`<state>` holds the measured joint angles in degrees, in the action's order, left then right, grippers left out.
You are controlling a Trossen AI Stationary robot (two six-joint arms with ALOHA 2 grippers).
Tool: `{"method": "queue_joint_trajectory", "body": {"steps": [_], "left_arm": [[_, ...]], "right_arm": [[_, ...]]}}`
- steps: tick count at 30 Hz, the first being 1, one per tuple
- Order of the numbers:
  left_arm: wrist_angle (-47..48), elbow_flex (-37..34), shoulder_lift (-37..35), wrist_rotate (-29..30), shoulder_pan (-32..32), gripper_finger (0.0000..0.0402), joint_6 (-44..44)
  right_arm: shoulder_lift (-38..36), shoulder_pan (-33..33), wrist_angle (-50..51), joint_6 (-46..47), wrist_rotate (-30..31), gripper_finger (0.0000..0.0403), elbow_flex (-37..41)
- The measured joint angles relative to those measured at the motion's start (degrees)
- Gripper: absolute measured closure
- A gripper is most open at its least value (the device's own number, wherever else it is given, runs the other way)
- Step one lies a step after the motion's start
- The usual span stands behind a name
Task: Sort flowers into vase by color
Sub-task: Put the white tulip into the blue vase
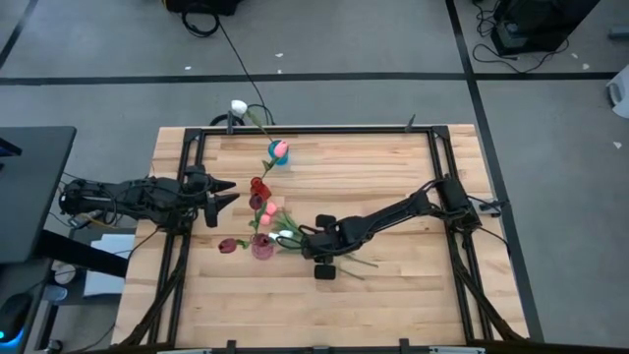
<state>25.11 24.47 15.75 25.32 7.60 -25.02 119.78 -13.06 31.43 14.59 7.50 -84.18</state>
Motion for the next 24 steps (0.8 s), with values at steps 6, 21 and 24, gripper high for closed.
{"method": "queue_joint_trajectory", "body": {"steps": [6,21,24], "left_arm": [[0.01,0.0,0.0,0.0,0.0,0.0198,-0.02],[0.05,0.0,0.0,0.0,0.0,0.0198,-0.76],[0.05,0.0,0.0,-0.01,0.01,0.0198,-0.79]], "right_arm": [[-2.0,0.02,-0.03,-1.12,3.27,0.0278,-0.02],[-1.68,0.84,-3.16,-2.6,4.43,0.0278,3.68],[-1.72,1.21,-3.66,-1.35,3.31,0.0278,5.09]]}}
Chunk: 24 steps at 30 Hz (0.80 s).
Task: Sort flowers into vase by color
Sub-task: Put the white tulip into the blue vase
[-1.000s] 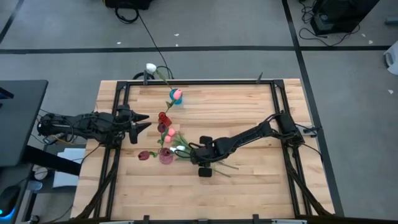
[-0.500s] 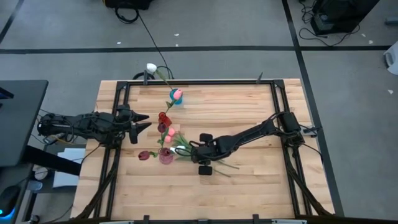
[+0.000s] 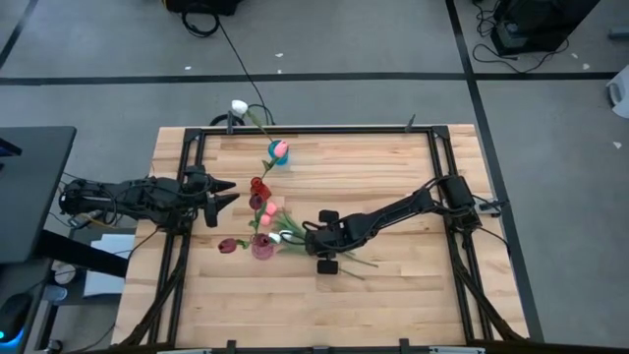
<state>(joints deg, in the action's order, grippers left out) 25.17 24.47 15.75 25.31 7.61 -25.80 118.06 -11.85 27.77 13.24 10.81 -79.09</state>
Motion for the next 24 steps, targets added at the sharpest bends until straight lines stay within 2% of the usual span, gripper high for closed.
{"method": "queue_joint_trajectory", "body": {"steps": [6,13,15,20,24], "left_arm": [[0.0,0.0,0.0,0.0,-0.01,0.0198,0.0],[0.0,0.0,0.0,-0.01,-0.01,0.0198,0.0],[0.0,0.0,0.0,-0.01,-0.01,0.0198,0.0],[0.02,0.0,0.0,-0.01,-0.01,0.0198,-0.02],[0.02,0.0,0.0,-0.01,-0.01,0.0198,-0.02]], "right_arm": [[-0.02,0.28,-0.37,0.21,-0.6,0.0294,1.7],[-0.11,1.12,-0.36,0.72,-1.64,0.0378,1.88],[-0.17,1.35,-0.06,0.69,-1.89,0.0391,1.76],[-2.35,1.82,10.76,0.63,-0.89,0.0377,-1.67],[-7.84,2.71,22.35,2.04,1.86,0.0384,-3.41]]}}
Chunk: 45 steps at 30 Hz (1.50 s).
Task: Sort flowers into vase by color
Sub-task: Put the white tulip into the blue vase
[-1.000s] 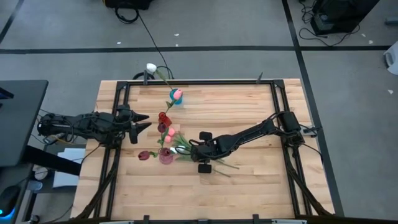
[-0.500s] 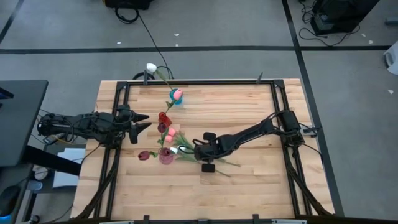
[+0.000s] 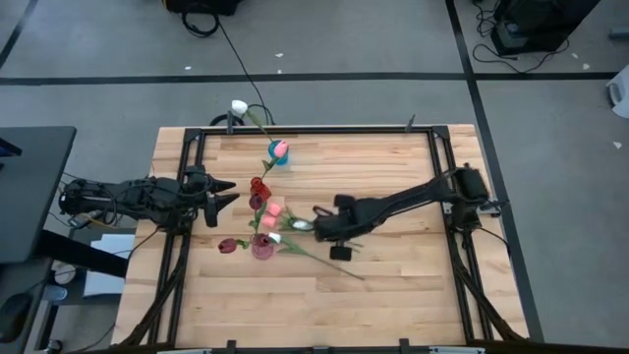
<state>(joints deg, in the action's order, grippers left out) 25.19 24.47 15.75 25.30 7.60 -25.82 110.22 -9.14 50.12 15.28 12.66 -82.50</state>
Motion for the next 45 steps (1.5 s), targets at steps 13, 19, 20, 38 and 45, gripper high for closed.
{"method": "queue_joint_trajectory", "body": {"steps": [13,19,20,38,45], "left_arm": [[-0.07,0.0,0.0,-0.02,0.0,0.0198,-0.22],[-0.06,0.0,0.0,0.02,0.0,0.0198,-0.37],[-0.02,0.0,0.0,0.03,0.0,0.0198,-0.32],[-0.09,-0.02,0.37,2.16,0.0,0.0198,0.02],[-0.12,-0.02,0.37,3.32,0.0,0.0198,0.2]], "right_arm": [[-15.07,9.89,-21.31,-5.65,5.93,0.0388,10.85],[-13.49,18.61,-27.53,-7.93,5.64,0.0388,12.32],[-13.06,19.95,-28.49,-8.41,5.63,0.0388,12.33],[-9.64,33.05,-54.16,-9.53,-16.14,0.0387,8.95],[-2.14,34.22,-51.84,-9.78,-20.24,0.0387,-2.29]]}}
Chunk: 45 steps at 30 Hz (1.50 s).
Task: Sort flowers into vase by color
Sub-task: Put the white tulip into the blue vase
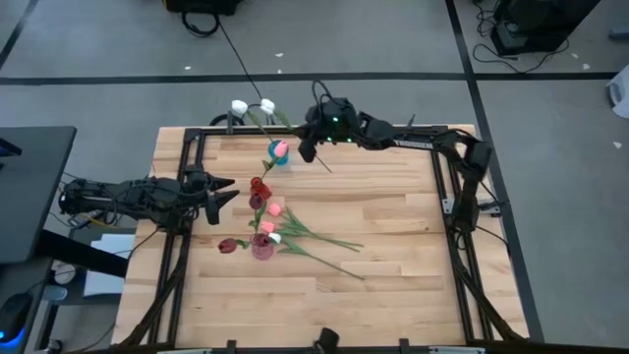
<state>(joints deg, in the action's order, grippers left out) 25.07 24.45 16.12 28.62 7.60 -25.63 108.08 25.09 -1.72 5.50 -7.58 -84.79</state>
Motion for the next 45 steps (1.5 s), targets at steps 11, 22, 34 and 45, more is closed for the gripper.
{"method": "queue_joint_trajectory", "body": {"steps": [11,22,34,45], "left_arm": [[0.14,0.0,0.0,-0.4,0.0,0.0198,0.07],[0.14,0.0,0.0,-2.49,0.0,0.0198,-0.18],[0.08,0.0,0.0,-3.41,0.0,0.0198,-1.66],[0.07,0.0,0.0,-3.84,0.0,0.0198,-2.05]], "right_arm": [[14.54,1.39,-1.9,1.93,-4.62,0.0387,-18.78],[17.5,2.41,-17.87,3.94,-8.24,0.0387,-21.25],[18.06,2.55,-30.74,0.61,-8.39,0.0387,-21.24],[26.63,4.51,-41.87,3.32,-8.68,0.0387,-21.11]]}}
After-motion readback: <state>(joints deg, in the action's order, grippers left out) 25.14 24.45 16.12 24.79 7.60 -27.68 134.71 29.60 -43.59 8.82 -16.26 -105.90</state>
